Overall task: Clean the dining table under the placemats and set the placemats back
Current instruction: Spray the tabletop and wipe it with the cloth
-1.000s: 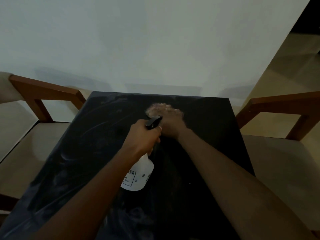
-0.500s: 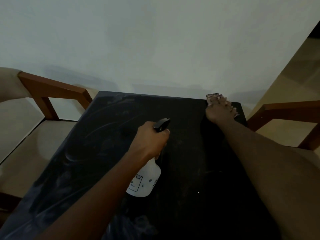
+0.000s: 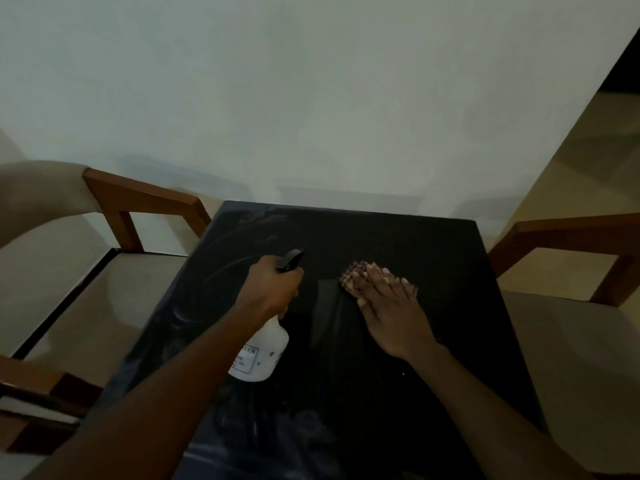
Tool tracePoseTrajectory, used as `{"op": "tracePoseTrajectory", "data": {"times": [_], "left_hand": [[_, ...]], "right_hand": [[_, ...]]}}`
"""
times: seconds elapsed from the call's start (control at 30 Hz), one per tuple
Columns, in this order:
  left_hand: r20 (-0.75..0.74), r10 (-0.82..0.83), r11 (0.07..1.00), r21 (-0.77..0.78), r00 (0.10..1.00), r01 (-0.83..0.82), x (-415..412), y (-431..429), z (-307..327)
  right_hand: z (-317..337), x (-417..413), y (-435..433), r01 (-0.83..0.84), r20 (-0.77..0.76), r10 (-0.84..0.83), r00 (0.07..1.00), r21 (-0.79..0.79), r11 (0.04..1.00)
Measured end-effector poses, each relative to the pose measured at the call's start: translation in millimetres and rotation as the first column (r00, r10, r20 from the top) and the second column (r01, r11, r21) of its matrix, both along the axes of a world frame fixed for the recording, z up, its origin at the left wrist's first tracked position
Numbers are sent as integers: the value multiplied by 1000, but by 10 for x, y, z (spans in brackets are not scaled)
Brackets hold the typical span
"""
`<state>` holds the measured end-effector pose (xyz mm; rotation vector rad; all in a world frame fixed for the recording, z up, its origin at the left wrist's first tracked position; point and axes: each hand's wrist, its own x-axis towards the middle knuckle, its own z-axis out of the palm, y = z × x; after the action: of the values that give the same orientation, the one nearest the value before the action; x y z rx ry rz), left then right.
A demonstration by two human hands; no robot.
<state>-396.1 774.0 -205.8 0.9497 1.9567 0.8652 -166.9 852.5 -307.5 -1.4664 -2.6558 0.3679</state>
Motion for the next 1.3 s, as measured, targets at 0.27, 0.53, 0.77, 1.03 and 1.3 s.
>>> {"op": "tracePoseTrajectory", "data": {"times": [0.27, 0.53, 0.77, 1.03, 1.3], "left_hand": [[29, 32, 999, -3, 999, -32, -506, -127, -66], [57, 27, 999, 34, 998, -29, -528, -163, -50], [28, 23, 999, -37, 999, -22, -546, -13, -89], [33, -35, 999, 32, 999, 34, -674, -77, -172], [58, -32, 999, 20, 998, 31, -514, -192, 116]], "right_hand": [[14, -562, 117, 232, -12, -233, 972, -60, 971], [108, -1563, 158, -124, 8, 125, 992, -78, 989], [213, -1563, 906, -291, 10, 291, 957, -9, 957], [64, -1820, 1568, 234, 67, -229, 971, -76, 969], [123, -1990, -3, -351, 5, 357, 934, -175, 920]]}}
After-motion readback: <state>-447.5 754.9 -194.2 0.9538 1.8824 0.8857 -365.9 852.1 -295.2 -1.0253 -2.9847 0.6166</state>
